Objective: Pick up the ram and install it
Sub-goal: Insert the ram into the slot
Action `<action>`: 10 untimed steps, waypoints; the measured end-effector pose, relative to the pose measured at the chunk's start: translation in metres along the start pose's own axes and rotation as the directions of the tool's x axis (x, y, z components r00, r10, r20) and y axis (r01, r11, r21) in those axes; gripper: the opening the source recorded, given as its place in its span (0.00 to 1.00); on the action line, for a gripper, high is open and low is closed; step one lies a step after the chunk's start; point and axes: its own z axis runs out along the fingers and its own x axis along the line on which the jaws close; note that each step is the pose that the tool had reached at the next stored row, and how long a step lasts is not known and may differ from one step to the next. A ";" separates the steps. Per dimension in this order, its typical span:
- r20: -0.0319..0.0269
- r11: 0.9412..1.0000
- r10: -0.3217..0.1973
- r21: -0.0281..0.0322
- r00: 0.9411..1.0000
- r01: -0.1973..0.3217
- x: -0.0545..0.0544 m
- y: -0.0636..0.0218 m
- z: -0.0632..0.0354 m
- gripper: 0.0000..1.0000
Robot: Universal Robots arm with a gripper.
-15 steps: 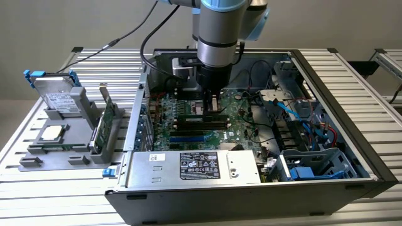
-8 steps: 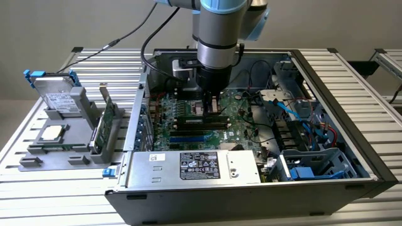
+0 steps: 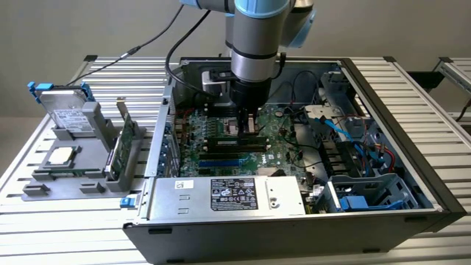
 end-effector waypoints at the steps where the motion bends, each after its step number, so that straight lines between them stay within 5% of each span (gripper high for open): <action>1: 0.000 1.000 0.000 0.000 1.000 0.000 0.000 0.0000 0.0006 0.14; 10: 0.000 1.000 0.001 0.000 1.000 -0.001 0.000 -0.0001 0.0022 0.14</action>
